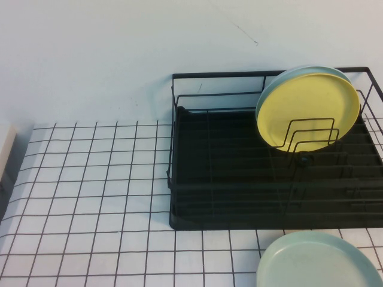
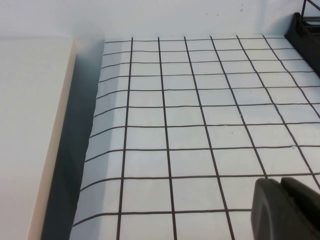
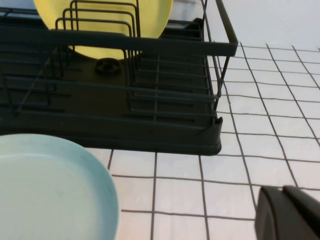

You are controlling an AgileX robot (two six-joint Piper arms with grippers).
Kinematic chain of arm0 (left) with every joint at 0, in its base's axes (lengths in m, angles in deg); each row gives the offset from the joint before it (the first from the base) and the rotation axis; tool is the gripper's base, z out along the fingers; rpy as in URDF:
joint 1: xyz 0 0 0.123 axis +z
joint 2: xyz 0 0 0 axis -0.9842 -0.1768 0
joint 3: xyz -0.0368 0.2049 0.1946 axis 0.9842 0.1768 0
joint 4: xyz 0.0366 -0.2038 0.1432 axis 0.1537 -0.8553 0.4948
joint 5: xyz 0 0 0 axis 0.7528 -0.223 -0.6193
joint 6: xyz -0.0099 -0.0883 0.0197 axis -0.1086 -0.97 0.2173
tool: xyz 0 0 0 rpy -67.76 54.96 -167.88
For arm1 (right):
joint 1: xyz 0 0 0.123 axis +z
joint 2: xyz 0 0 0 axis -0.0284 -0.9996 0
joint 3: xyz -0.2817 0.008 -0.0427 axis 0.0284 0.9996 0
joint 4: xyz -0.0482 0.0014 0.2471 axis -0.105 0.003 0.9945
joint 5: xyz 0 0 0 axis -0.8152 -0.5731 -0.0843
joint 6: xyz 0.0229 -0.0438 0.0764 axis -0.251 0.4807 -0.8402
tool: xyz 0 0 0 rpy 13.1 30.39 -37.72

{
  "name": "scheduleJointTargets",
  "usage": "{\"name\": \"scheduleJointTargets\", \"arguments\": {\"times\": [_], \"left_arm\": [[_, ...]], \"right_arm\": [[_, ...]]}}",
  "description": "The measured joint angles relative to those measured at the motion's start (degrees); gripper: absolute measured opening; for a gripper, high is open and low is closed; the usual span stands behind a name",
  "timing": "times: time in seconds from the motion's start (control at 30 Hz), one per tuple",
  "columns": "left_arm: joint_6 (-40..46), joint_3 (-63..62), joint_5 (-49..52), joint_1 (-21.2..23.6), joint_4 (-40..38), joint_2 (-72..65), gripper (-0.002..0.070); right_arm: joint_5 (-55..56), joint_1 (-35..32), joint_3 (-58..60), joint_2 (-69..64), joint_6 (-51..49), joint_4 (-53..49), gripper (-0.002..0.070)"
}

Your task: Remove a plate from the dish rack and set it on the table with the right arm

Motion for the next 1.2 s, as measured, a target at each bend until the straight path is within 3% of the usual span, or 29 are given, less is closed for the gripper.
{"name": "scheduleJointTargets", "arguments": {"times": [1.2], "left_arm": [[0.00, 0.00, 0.00, 0.00, 0.00, 0.00, -0.0003]], "right_arm": [[1.78, 0.00, 0.23, 0.00, 0.00, -3.39, -0.0003]]}}
